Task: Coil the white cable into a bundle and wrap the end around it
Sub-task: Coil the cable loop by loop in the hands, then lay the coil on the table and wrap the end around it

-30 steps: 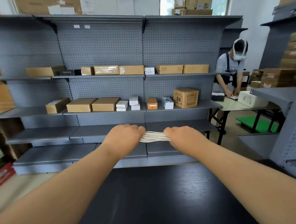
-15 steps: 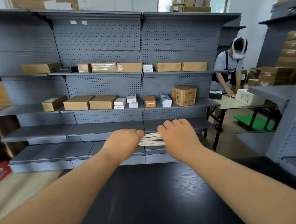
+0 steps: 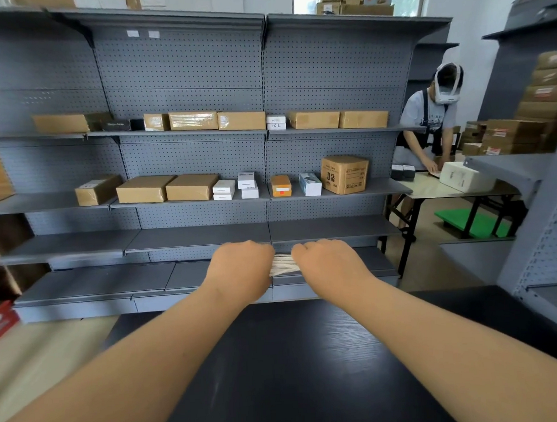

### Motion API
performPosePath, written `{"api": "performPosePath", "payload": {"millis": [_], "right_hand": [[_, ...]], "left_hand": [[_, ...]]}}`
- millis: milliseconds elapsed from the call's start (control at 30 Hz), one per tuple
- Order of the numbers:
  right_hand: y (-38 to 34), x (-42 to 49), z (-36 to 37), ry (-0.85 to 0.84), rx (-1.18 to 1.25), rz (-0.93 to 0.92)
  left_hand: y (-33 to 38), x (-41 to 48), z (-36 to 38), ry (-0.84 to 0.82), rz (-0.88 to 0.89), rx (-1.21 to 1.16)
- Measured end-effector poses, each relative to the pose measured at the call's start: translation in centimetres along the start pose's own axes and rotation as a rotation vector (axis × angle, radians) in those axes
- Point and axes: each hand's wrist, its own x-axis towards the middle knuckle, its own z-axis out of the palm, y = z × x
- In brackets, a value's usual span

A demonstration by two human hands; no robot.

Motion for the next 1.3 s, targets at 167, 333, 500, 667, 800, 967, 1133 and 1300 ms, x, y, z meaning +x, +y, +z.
{"api": "performPosePath", "payload": {"millis": [167, 333, 500, 667, 800, 967, 1133, 1300], "right_hand": [[0.4, -0.8, 0.3, 0.000, -0.013, -0.021], [0.9, -2.2, 1.3, -0.043, -0.007, 0.045], [0.4, -2.8, 1.4, -0.250, 0.078, 0.097], [-0.2, -3.5, 2.9, -0.356, 0.065, 0.125], [-0.7, -4.5, 4.0, -0.380, 0.077, 0.156], [-0.5, -6.7, 5.3, -0.390, 0.168, 0.271], [1.4, -9.4, 6.6, -0.461, 0.231, 0.309], [4.6, -12.8, 8.0, -0.468, 0.364, 0.391]], "left_hand": [[-0.8, -0.8, 1.2, 0.102, 0.140, -0.019], [-1.4, -1.1, 3.1, 0.075, 0.203, -0.015], [-1.2, -1.1, 4.3, 0.010, 0.225, 0.013], [-1.0, -0.8, 5.1, -0.028, 0.315, 0.012], [-0.3, -0.5, 6.6, -0.057, 0.354, -0.032], [1.7, 0.2, 8.2, -0.095, 0.392, -0.049], [5.2, 1.0, 9.5, -0.131, 0.424, -0.041], [9.6, 2.1, 10.3, -0.163, 0.430, -0.051]]}}
